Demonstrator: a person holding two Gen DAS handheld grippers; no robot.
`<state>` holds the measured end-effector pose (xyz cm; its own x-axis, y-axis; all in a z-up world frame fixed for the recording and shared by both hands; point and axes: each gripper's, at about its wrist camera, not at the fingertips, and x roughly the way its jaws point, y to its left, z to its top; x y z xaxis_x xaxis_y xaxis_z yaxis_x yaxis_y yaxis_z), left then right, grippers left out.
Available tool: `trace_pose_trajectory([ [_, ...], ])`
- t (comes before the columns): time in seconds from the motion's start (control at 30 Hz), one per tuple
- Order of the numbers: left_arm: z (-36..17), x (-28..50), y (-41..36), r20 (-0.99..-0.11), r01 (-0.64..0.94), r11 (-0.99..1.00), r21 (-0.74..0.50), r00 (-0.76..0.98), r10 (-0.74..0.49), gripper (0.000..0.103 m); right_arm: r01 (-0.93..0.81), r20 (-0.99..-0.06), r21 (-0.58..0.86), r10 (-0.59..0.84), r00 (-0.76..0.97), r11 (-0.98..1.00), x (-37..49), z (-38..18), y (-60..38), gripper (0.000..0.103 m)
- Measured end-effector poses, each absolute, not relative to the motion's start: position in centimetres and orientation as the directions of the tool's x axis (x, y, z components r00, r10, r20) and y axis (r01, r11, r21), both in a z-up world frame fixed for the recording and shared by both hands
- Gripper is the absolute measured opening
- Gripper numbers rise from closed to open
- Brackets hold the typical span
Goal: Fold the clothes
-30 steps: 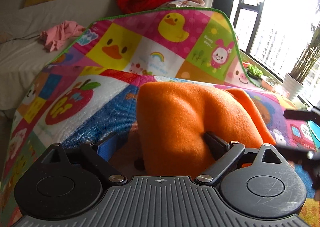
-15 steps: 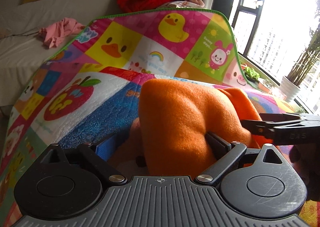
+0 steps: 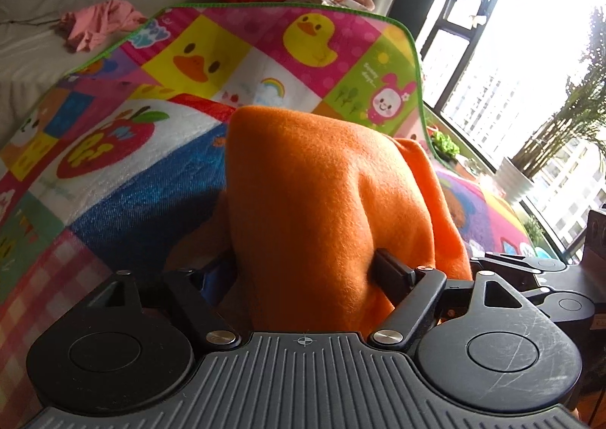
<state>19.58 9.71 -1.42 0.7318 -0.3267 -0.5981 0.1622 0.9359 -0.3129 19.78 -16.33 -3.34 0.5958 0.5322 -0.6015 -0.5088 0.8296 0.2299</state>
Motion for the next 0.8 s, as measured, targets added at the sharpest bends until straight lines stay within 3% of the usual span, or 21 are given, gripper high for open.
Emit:
trace_pose_trajectory([
  [0.23, -1.3, 23.6, 11.6, -0.581, 0.086, 0.958, -0.274, 0.779, -0.236, 0.077, -0.564, -0.556, 0.082, 0.508, 0.658, 0.822, 25.1, -3.1, -11.6, 0.063],
  [0.47, -1.7, 24.2, 12.3, -0.572, 0.088, 0.956, -0.281, 0.785, -0.240, 0.078, -0.564, -0.557, 0.137, 0.534, 0.636, 0.814, 28.1, -2.7, -11.5, 0.064],
  [0.6, -1.9, 24.1, 12.1, -0.567, 0.100, 0.957, -0.273, 0.787, -0.244, 0.078, -0.552, -0.485, 0.192, 0.568, 0.665, 0.811, 28.6, 0.6, -13.3, 0.065],
  [0.8, -2.0, 24.0, 12.3, -0.569, 0.105, 0.956, -0.273, 0.784, -0.248, 0.079, -0.527, -0.397, 0.130, 0.531, 0.749, 0.840, 32.8, 4.3, -10.4, 0.065],
])
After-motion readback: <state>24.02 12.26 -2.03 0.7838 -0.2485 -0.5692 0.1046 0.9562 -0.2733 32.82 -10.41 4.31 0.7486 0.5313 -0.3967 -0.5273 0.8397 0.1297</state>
